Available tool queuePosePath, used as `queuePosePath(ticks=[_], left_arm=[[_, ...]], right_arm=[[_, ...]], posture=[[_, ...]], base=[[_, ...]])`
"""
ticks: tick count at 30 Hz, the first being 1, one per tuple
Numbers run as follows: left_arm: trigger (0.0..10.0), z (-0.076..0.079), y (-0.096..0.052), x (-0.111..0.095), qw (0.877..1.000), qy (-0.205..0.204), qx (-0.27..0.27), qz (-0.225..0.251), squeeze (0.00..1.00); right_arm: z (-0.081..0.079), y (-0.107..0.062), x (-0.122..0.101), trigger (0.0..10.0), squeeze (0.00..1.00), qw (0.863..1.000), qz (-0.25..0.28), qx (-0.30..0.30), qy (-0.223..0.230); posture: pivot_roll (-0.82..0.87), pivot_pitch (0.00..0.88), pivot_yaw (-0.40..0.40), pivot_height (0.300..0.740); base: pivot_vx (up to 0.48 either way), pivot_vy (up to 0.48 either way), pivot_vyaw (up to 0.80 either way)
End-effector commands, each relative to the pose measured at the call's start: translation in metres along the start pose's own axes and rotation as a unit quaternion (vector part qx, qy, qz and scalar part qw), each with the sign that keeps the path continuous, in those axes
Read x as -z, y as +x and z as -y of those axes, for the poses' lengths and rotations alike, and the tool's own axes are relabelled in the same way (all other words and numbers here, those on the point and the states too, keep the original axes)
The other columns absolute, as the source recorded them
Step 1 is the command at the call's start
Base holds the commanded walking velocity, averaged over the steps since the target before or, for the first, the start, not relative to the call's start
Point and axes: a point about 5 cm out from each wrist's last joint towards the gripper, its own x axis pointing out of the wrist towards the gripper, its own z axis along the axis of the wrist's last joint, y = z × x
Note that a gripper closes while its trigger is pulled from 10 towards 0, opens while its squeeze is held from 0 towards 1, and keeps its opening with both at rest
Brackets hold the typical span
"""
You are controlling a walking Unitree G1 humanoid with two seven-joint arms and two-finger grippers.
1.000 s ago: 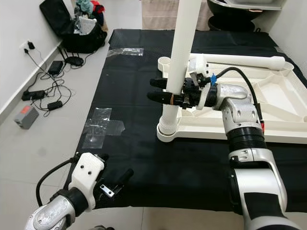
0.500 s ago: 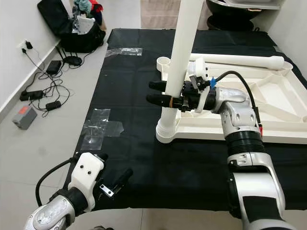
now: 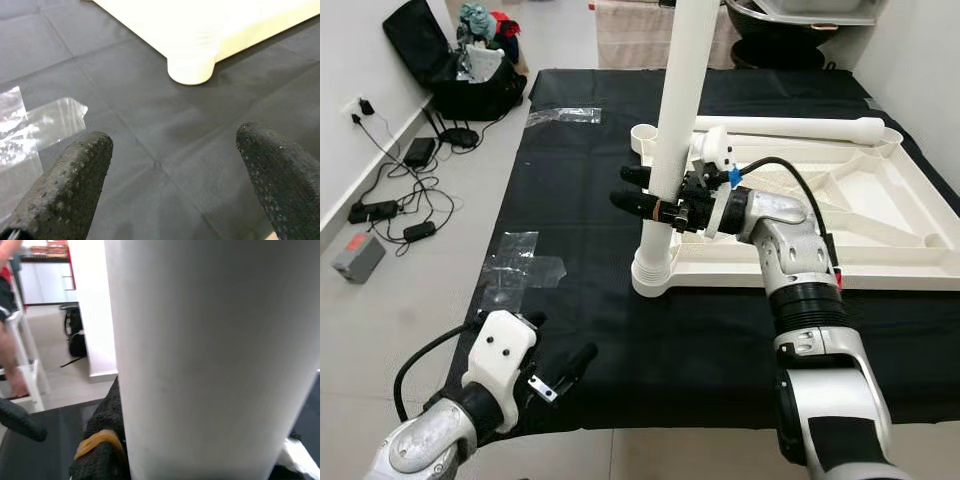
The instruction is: Building children table
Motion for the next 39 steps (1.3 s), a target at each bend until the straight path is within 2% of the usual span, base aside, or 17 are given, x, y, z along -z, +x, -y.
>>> queuePosePath(ticks=[1, 7, 9, 15, 19, 20, 24, 26, 28, 29, 30, 31, 35, 36, 37, 39], left_arm=[[10.0, -0.003, 0.000, 0.005, 1.000, 0.010, -0.005, -0.011, 0.00], [10.0, -0.008, 0.002, 0.004, 1.000, 0.014, -0.012, -0.007, 0.00], [10.0, -0.010, 0.003, 0.004, 1.000, 0.017, -0.015, -0.006, 0.00], [10.0, -0.012, 0.005, 0.003, 1.000, 0.020, -0.019, -0.005, 0.00], [10.0, -0.016, 0.006, 0.002, 0.999, 0.027, -0.025, -0.001, 0.00], [10.0, -0.016, 0.006, 0.002, 0.999, 0.027, -0.025, -0.001, 0.00], [10.0, -0.019, 0.008, 0.001, 0.999, 0.028, -0.029, 0.003, 0.00], [10.0, -0.020, 0.009, 0.001, 0.999, 0.029, -0.030, 0.004, 0.00], [10.0, -0.021, 0.010, 0.001, 0.999, 0.031, -0.031, 0.005, 0.00], [10.0, -0.021, 0.010, 0.001, 0.999, 0.031, -0.031, 0.005, 0.00], [10.0, -0.021, 0.010, 0.001, 0.999, 0.032, -0.032, 0.006, 0.00], [10.0, -0.021, 0.010, 0.001, 0.999, 0.032, -0.032, 0.006, 0.00], [10.0, -0.022, 0.011, 0.001, 0.999, 0.032, -0.033, 0.008, 0.00], [10.0, -0.022, 0.011, 0.001, 0.999, 0.032, -0.033, 0.008, 0.00], [10.0, -0.022, 0.011, 0.001, 0.999, 0.031, -0.033, 0.007, 0.00], [10.0, -0.022, 0.011, 0.001, 0.999, 0.032, -0.033, 0.007, 0.00]], right_arm=[[-0.009, 0.002, 0.039, 10.0, 0.00, 0.996, -0.055, 0.024, 0.060], [-0.012, 0.015, 0.045, 10.0, 0.00, 0.993, -0.067, 0.069, 0.067], [-0.012, 0.023, 0.051, 10.0, 0.00, 0.988, -0.078, 0.105, 0.081], [-0.009, 0.030, 0.060, 10.0, 0.00, 0.975, -0.095, 0.170, 0.103], [-0.006, 0.035, 0.067, 10.0, 0.00, 0.954, -0.099, 0.260, 0.114], [-0.006, 0.035, 0.067, 10.0, 0.00, 0.954, -0.099, 0.260, 0.114], [-0.007, 0.037, 0.069, 10.0, 0.00, 0.937, -0.095, 0.319, 0.109], [-0.008, 0.038, 0.071, 10.0, 0.00, 0.926, -0.096, 0.345, 0.117], [-0.008, 0.037, 0.075, 10.0, 0.00, 0.909, -0.104, 0.381, 0.130], [-0.008, 0.037, 0.075, 10.0, 0.00, 0.909, -0.104, 0.381, 0.130], [-0.007, 0.036, 0.076, 10.0, 0.00, 0.892, -0.107, 0.417, 0.134], [-0.007, 0.036, 0.076, 10.0, 0.00, 0.892, -0.107, 0.417, 0.134], [-0.009, 0.042, 0.072, 10.0, 0.00, 0.862, -0.102, 0.481, 0.124], [-0.009, 0.042, 0.072, 10.0, 0.00, 0.862, -0.102, 0.481, 0.124], [-0.011, 0.046, 0.072, 10.0, 0.00, 0.851, -0.101, 0.498, 0.131], [-0.014, 0.051, 0.072, 10.0, 0.00, 0.840, -0.105, 0.515, 0.137]], posture=[[0.14, 0.199, -0.006, 0.740], [0.14, 0.202, -0.007, 0.740], [0.14, 0.201, -0.007, 0.740], [0.13, 0.204, -0.009, 0.740], [0.13, 0.205, -0.016, 0.740], [0.13, 0.205, -0.016, 0.740], [0.13, 0.204, -0.015, 0.740], [0.12, 0.204, -0.015, 0.740], [0.12, 0.203, -0.015, 0.740], [0.12, 0.203, -0.015, 0.740], [0.12, 0.202, -0.017, 0.740], [0.12, 0.202, -0.017, 0.740], [0.12, 0.203, -0.017, 0.740], [0.12, 0.203, -0.017, 0.740], [0.12, 0.203, -0.017, 0.740], [0.12, 0.205, -0.018, 0.740]], base=[[0.000, 0.000, 0.00], [0.000, 0.000, 0.00], [0.000, 0.000, 0.00], [0.000, 0.000, 0.00], [0.000, 0.000, 0.00], [0.000, 0.000, 0.00], [0.000, 0.000, 0.00], [0.000, 0.000, 0.00], [0.000, 0.000, 0.00], [0.000, 0.000, 0.00], [0.000, 0.000, 0.00], [0.000, 0.000, 0.00], [0.000, 0.000, 0.00], [0.000, 0.000, 0.00], [0.000, 0.000, 0.00], [0.000, 0.000, 0.00]])
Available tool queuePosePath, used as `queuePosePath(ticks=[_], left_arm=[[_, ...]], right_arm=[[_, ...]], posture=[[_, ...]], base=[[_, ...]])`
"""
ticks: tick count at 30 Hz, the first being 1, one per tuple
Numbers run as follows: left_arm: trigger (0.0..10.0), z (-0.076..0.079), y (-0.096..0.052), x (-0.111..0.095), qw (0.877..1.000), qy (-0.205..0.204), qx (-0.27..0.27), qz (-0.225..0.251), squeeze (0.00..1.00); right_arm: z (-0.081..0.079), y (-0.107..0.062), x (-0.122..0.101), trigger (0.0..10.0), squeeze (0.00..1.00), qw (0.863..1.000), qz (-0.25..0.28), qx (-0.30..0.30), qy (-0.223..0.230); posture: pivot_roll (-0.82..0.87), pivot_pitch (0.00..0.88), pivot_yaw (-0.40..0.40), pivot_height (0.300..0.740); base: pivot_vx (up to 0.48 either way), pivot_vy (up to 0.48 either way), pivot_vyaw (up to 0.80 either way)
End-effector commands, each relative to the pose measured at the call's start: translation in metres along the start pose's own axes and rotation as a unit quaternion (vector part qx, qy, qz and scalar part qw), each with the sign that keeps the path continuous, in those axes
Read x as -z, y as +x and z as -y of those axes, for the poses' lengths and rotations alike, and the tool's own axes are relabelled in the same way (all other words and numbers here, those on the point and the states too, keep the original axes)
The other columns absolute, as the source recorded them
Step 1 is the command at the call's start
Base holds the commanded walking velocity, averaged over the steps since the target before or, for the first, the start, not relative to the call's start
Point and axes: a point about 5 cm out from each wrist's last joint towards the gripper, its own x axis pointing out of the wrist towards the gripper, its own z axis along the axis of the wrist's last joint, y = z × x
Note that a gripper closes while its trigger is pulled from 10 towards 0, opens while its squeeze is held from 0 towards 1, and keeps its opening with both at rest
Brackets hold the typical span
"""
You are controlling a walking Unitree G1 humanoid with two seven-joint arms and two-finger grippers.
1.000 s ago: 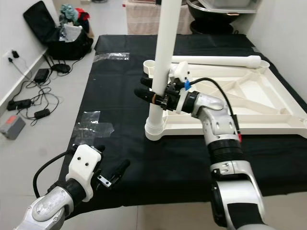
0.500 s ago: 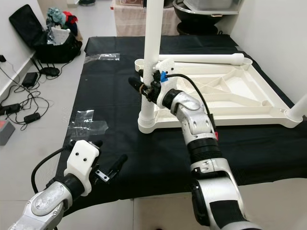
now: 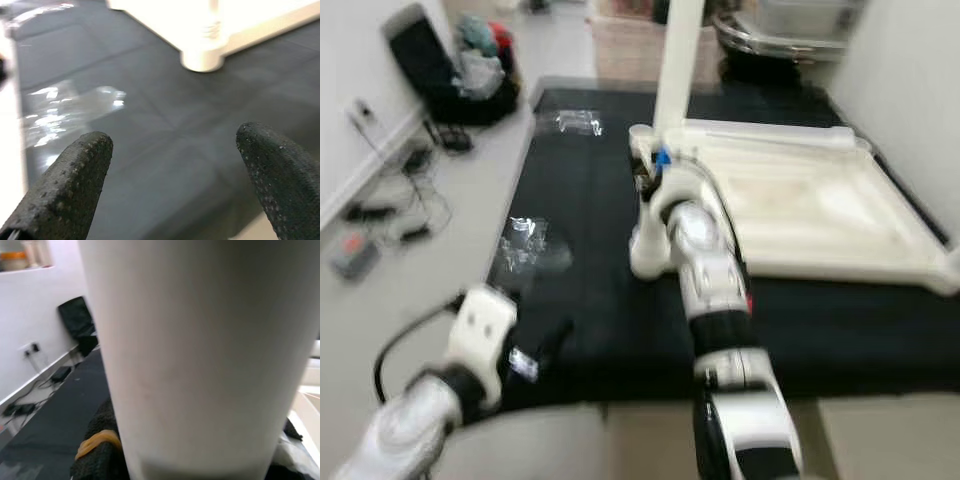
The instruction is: Building children table
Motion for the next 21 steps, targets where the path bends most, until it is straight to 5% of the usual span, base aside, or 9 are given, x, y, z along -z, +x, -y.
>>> queuePosePath(ticks=[1, 12, 16, 18, 21], left_arm=[[10.0, -0.001, 0.000, 0.004, 1.000, 0.004, -0.001, -0.009, 0.00], [10.0, 0.001, 0.001, 0.002, 1.000, 0.005, -0.003, -0.003, 0.00], [10.0, 0.001, 0.001, 0.002, 1.000, 0.005, -0.003, -0.002, 0.00], [10.0, 0.001, 0.001, 0.002, 1.000, 0.005, -0.003, -0.002, 0.00], [10.0, 0.001, 0.001, 0.002, 1.000, 0.006, -0.004, -0.001, 0.00]], right_arm=[[-0.002, -0.012, 0.057, 10.0, 0.00, 0.991, -0.126, 0.035, 0.017], [-0.029, -0.007, 0.049, 10.0, 0.00, 0.980, -0.102, 0.166, 0.053], [-0.027, -0.011, 0.048, 10.0, 0.00, 0.963, -0.098, 0.245, 0.048], [-0.027, -0.016, 0.041, 10.0, 0.00, 0.946, -0.066, 0.314, 0.054], [-0.028, -0.022, 0.044, 10.0, 0.00, 0.923, -0.087, 0.373, 0.044]], posture=[[0.12, 0.205, -0.018, 0.740], [0.12, 0.210, -0.033, 0.740], [0.12, 0.207, -0.037, 0.740], [0.12, 0.206, -0.038, 0.740], [0.12, 0.202, -0.041, 0.740]], base=[[0.000, 0.000, 0.00], [0.000, 0.000, 0.00], [0.000, 0.000, 0.00], [0.000, 0.000, 0.00], [0.000, 0.000, 0.00]])
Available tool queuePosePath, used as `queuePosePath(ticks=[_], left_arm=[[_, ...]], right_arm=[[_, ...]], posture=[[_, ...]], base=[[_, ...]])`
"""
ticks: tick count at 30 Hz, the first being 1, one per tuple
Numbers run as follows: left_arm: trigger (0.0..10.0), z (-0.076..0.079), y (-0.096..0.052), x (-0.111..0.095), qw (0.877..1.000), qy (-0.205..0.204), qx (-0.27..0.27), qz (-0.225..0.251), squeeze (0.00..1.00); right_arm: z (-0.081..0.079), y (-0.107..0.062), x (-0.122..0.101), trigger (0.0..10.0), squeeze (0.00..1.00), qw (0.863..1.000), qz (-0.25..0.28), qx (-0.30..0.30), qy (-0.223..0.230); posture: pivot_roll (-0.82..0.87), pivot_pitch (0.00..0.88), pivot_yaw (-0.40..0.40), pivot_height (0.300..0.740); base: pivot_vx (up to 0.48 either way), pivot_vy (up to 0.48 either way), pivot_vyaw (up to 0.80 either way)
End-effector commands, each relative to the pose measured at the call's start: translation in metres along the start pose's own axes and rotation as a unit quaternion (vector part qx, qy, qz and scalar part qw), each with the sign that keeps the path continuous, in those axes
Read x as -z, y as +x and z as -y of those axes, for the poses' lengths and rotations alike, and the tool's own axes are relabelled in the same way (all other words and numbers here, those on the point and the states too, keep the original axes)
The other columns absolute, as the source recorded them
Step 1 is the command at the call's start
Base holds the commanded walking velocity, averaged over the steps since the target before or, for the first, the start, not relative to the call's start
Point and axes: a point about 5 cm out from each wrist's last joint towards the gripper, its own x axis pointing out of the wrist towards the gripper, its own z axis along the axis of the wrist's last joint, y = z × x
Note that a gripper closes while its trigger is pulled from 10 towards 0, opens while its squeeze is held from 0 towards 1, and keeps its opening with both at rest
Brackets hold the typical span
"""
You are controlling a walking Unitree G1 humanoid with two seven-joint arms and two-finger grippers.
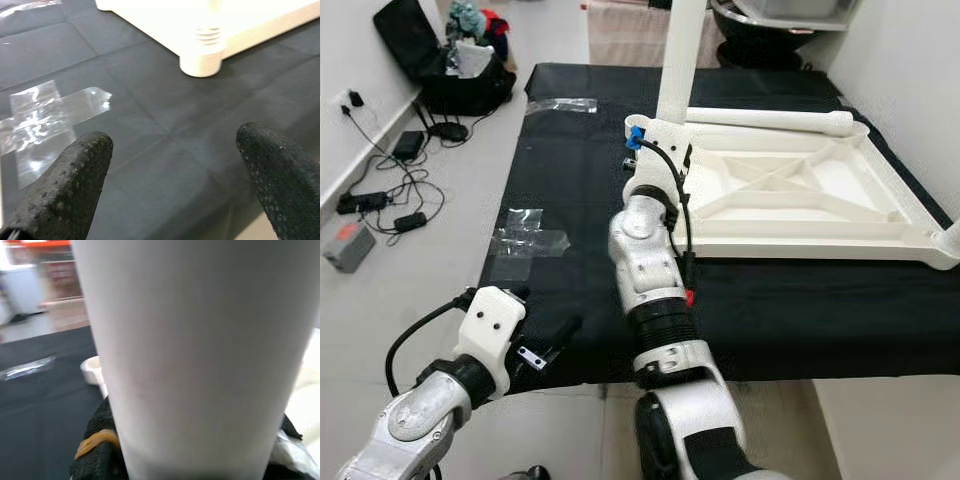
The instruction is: Building children table
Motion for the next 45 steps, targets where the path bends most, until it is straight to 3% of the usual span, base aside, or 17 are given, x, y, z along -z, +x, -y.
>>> queuePosePath(ticks=[1, 9, 16, 17, 30, 31, 32, 37, 38, 39, 43, 45], left_arm=[[10.0, 0.001, 0.000, 0.003, 1.000, 0.003, 0.000, -0.007, 0.00], [10.0, 0.002, 0.000, 0.003, 1.000, 0.004, -0.002, -0.005, 0.00], [10.0, 0.002, 0.000, 0.004, 1.000, 0.005, 0.000, -0.005, 0.00], [10.0, 0.002, 0.000, 0.004, 1.000, 0.005, 0.000, -0.006, 0.00], [10.0, 0.006, -0.001, 0.008, 1.000, 0.008, 0.007, -0.012, 0.00], [10.0, 0.006, -0.001, 0.008, 1.000, 0.008, 0.007, -0.012, 0.00], [10.0, 0.006, -0.001, 0.008, 1.000, 0.008, 0.007, -0.012, 0.00], [10.0, 0.005, 0.001, 0.009, 1.000, 0.010, 0.007, -0.011, 0.00], [10.0, 0.005, 0.002, 0.009, 1.000, 0.011, 0.006, -0.011, 0.00], [10.0, 0.005, 0.002, 0.009, 1.000, 0.011, 0.006, -0.011, 0.00], [10.0, 0.004, 0.003, 0.010, 1.000, 0.011, 0.005, -0.011, 0.00], [10.0, 0.004, 0.003, 0.010, 1.000, 0.011, 0.004, -0.011, 0.00]], right_arm=[[0.016, -0.009, 0.047, 10.0, 0.00, 0.992, -0.106, 0.071, -0.024], [0.005, -0.020, 0.048, 10.0, 0.00, 0.986, -0.121, 0.110, -0.019], [-0.003, -0.023, 0.047, 10.0, 0.00, 0.987, -0.131, 0.091, -0.009], [-0.004, -0.023, 0.047, 10.0, 1.00, 0.988, -0.131, 0.078, -0.005], [0.003, -0.012, 0.029, 10.0, 1.00, 0.995, -0.070, 0.068, 0.014], [0.004, -0.010, 0.027, 10.0, 0.90, 0.996, -0.064, 0.066, 0.014], [0.005, -0.008, 0.025, 10.0, 0.00, 0.997, -0.058, 0.057, 0.019], [0.008, -0.001, 0.013, 10.0, 0.00, 0.999, -0.025, -0.006, 0.036], [0.009, 0.002, 0.002, 10.0, 0.00, 0.997, 0.010, -0.068, 0.027], [0.009, 0.002, 0.002, 10.0, 0.00, 0.997, 0.010, -0.068, 0.027], [0.010, 0.001, -0.008, 10.0, 0.00, 0.990, 0.042, -0.135, 0.024], [0.014, 0.000, -0.010, 10.0, 0.00, 0.984, 0.048, -0.163, 0.047]], posture=[[0.12, 0.200, -0.042, 0.740], [0.12, 0.198, -0.046, 0.740], [0.12, 0.194, -0.047, 0.740], [0.12, 0.192, -0.047, 0.740], [0.12, 0.195, -0.044, 0.740], [0.12, 0.195, -0.044, 0.740], [0.11, 0.194, -0.040, 0.740], [0.11, 0.192, -0.041, 0.740], [0.11, 0.190, -0.040, 0.740], [0.11, 0.190, -0.040, 0.740], [0.11, 0.190, -0.043, 0.740], [0.11, 0.188, -0.042, 0.740]], base=[[0.000, 0.000, 0.00], [0.000, 0.000, 0.00], [0.000, 0.000, 0.00], [0.000, 0.000, 0.00], [0.000, 0.000, 0.00], [0.000, 0.000, 0.00], [0.000, 0.000, 0.00], [0.000, 0.000, 0.00], [0.000, 0.000, 0.00], [0.000, 0.000, 0.00], [0.000, 0.000, 0.00], [0.000, 0.000, 0.00]])
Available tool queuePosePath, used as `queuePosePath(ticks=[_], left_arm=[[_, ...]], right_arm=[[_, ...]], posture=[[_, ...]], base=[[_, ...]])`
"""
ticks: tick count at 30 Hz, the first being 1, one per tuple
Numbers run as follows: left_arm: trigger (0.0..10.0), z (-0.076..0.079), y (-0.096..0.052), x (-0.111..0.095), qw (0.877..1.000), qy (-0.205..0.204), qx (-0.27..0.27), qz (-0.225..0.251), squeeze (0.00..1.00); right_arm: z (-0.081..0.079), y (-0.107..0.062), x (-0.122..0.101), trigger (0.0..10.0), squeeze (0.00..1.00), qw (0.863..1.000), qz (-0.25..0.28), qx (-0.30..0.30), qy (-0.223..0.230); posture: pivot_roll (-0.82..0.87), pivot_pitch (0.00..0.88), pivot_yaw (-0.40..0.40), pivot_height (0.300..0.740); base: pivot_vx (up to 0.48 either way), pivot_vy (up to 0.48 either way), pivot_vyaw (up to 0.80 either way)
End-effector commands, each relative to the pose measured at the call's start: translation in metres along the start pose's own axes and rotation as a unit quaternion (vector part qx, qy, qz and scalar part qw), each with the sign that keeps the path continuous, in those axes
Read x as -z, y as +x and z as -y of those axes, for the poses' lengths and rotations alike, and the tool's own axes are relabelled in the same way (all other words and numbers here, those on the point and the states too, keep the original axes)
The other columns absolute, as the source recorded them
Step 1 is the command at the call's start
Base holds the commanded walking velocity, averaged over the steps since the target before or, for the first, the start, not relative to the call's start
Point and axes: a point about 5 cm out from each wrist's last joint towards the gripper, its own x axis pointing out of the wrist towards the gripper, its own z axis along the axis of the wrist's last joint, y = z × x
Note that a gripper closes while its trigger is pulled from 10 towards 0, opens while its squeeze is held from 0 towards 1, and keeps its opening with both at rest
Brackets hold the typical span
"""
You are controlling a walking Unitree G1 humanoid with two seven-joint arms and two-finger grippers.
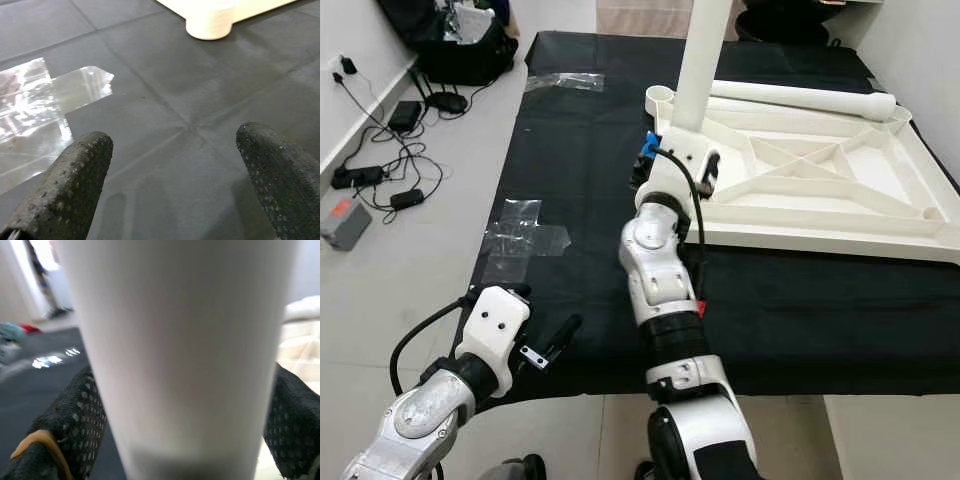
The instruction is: Building children table
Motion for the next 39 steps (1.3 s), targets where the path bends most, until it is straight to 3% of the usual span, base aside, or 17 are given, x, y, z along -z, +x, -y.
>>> queuePosePath(ticks=[1, 6, 10, 13, 14, 16, 17, 21, 32, 36, 38, 39], left_arm=[[10.0, 0.002, 0.000, 0.003, 1.000, 0.002, 0.006, -0.004, 0.00], [10.0, 0.002, 0.001, 0.003, 1.000, 0.002, 0.004, -0.003, 0.00], [10.0, 0.002, 0.001, 0.003, 1.000, 0.002, 0.004, -0.003, 0.00], [10.0, 0.002, 0.002, 0.003, 1.000, 0.001, 0.005, -0.002, 0.00], [10.0, 0.003, 0.002, 0.003, 1.000, 0.001, 0.006, 0.000, 0.00], [10.0, 0.003, 0.002, 0.003, 1.000, 0.001, 0.006, 0.000, 0.00], [10.0, 0.004, 0.002, 0.003, 1.000, 0.002, 0.006, 0.000, 0.00], [10.0, 0.004, 0.001, 0.002, 1.000, 0.001, 0.006, 0.001, 0.00], [10.0, 0.007, -0.001, 0.002, 1.000, 0.000, 0.007, 0.000, 0.00], [10.0, 0.009, -0.001, 0.002, 1.000, -0.001, 0.010, 0.000, 0.00], [10.0, 0.009, -0.001, 0.002, 1.000, -0.001, 0.010, 0.000, 0.00], [10.0, 0.009, -0.001, 0.002, 1.000, -0.001, 0.010, 0.000, 0.00]], right_arm=[[0.006, -0.005, 0.005, 10.0, 0.00, 0.999, -0.004, -0.031, 0.021], [0.024, 0.005, 0.008, 10.0, 0.00, 0.997, 0.008, -0.079, 0.008], [0.027, 0.012, 0.012, 10.0, 0.00, 0.989, 0.009, -0.145, -0.001], [0.034, 0.019, 0.022, 10.0, 0.00, 0.975, -0.015, -0.220, 0.016], [0.035, 0.022, 0.023, 10.0, 0.00, 0.962, -0.035, -0.269, 0.045], [0.035, 0.022, 0.023, 10.0, 0.00, 0.962, -0.035, -0.269, 0.045], [0.036, 0.024, 0.023, 10.0, 0.00, 0.949, -0.042, -0.308, 0.057], [0.037, 0.032, 0.022, 10.0, 0.00, 0.929, -0.052, -0.361, 0.058], [0.041, 0.048, 0.014, 10.0, 0.00, 0.909, -0.069, -0.402, 0.084], [0.036, 0.044, 0.017, 10.0, 0.00, 0.878, -0.091, -0.454, 0.118], [0.036, 0.044, 0.017, 10.0, 0.00, 0.878, -0.091, -0.454, 0.118], [0.035, 0.042, 0.017, 10.0, 0.00, 0.870, -0.098, -0.468, 0.121]], posture=[[0.10, 0.185, -0.043, 0.740], [0.10, 0.183, -0.044, 0.740], [0.10, 0.183, -0.044, 0.740], [0.11, 0.182, -0.044, 0.740], [0.11, 0.183, -0.043, 0.740], [0.11, 0.183, -0.043, 0.740], [0.11, 0.184, -0.044, 0.740], [0.11, 0.186, -0.047, 0.740], [0.12, 0.193, -0.053, 0.740], [0.12, 0.192, -0.052, 0.740], [0.12, 0.192, -0.052, 0.740], [0.12, 0.192, -0.051, 0.740]], base=[[0.000, 0.000, 0.00], [0.000, 0.000, 0.00], [0.000, 0.000, 0.00], [0.000, 0.000, 0.00], [0.000, 0.000, 0.00], [0.000, 0.000, 0.00], [0.000, 0.000, 0.00], [0.000, 0.000, 0.00], [0.000, 0.000, 0.00], [0.000, 0.000, 0.00], [0.000, 0.000, 0.00], [0.000, 0.000, 0.00]])
